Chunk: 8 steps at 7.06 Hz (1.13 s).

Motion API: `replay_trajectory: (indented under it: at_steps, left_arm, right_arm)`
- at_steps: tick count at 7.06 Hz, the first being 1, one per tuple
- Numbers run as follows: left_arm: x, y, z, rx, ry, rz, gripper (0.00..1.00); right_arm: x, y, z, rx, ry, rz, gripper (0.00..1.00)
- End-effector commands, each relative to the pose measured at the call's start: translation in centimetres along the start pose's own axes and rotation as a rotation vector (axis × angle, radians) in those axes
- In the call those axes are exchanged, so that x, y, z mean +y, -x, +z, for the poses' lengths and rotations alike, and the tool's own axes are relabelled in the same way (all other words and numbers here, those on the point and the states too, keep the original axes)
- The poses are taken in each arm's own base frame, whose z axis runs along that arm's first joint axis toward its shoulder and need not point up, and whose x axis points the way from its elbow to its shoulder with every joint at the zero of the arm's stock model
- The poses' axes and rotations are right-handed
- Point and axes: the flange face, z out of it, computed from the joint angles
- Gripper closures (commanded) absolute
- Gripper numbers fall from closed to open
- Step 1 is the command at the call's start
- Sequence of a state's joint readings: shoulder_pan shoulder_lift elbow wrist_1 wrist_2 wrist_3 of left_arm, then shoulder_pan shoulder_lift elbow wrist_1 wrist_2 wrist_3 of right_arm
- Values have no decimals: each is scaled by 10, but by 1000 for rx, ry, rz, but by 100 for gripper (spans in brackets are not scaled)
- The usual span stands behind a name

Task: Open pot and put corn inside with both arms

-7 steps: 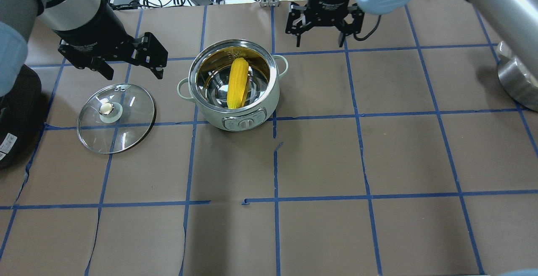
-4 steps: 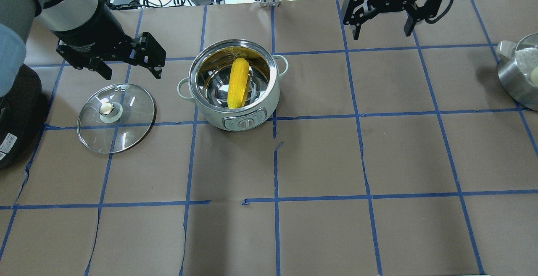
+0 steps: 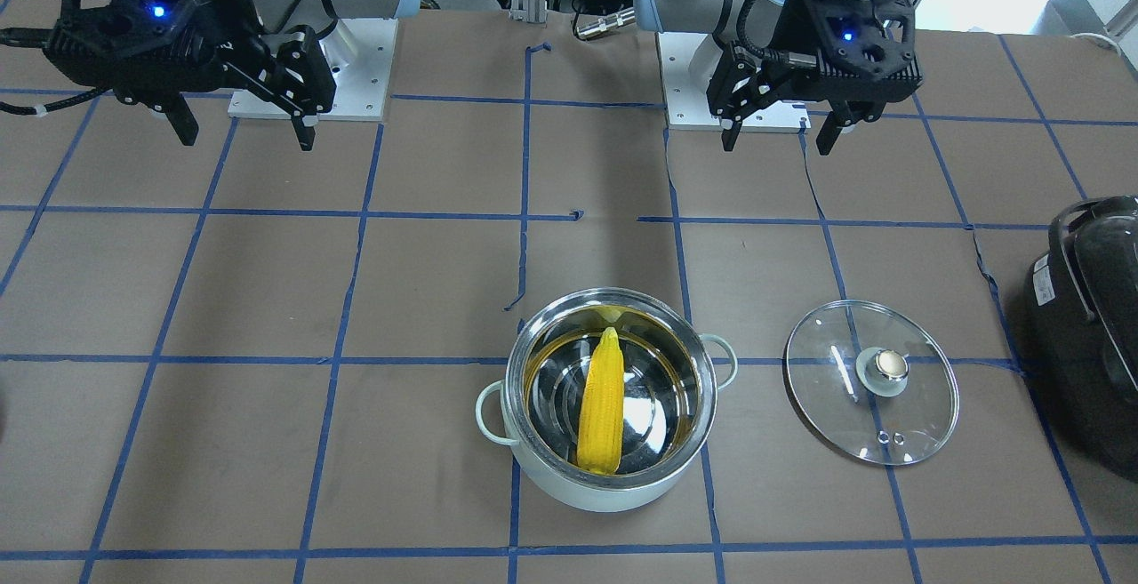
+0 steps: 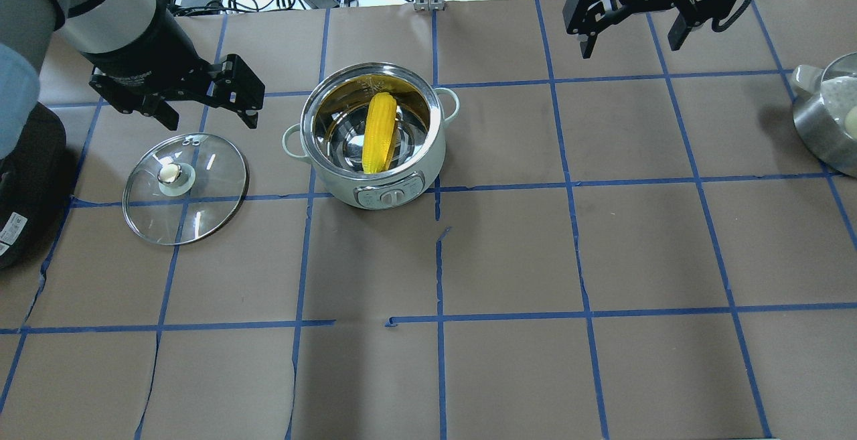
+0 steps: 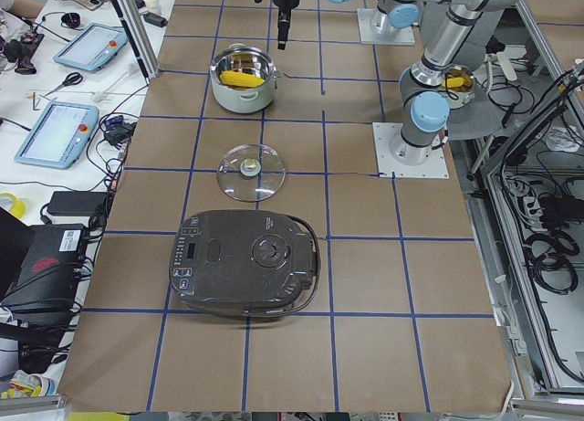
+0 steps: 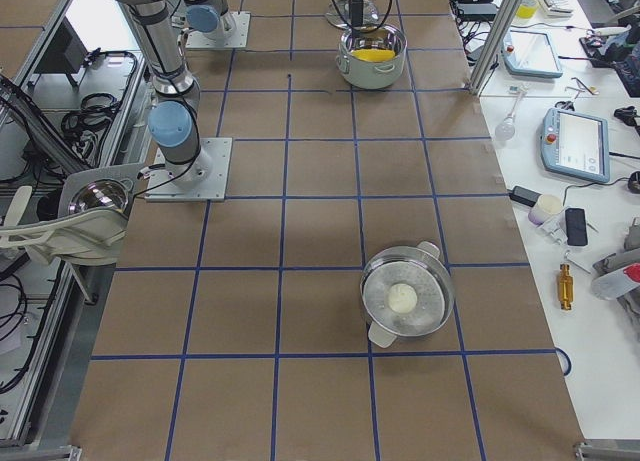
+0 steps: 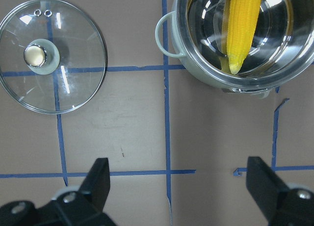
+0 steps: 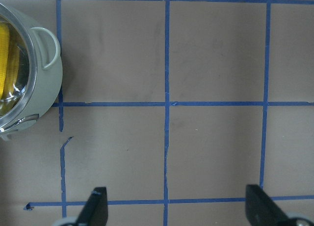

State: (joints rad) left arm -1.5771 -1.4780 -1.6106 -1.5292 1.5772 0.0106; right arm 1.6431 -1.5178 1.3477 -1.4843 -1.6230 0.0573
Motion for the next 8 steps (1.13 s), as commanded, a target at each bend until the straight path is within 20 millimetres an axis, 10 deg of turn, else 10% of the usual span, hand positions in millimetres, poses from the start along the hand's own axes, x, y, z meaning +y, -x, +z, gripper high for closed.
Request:
replay_trajectory:
  at_steps: [1,8]
  left_arm:
    - [0,0,0,0,-1,0,0]
    - [-7,20,4,-17,6,114,0]
  right_arm:
    - [-6,0,3,-4,-62,4,0]
    - [-10,6,9,-16,-65,0,0]
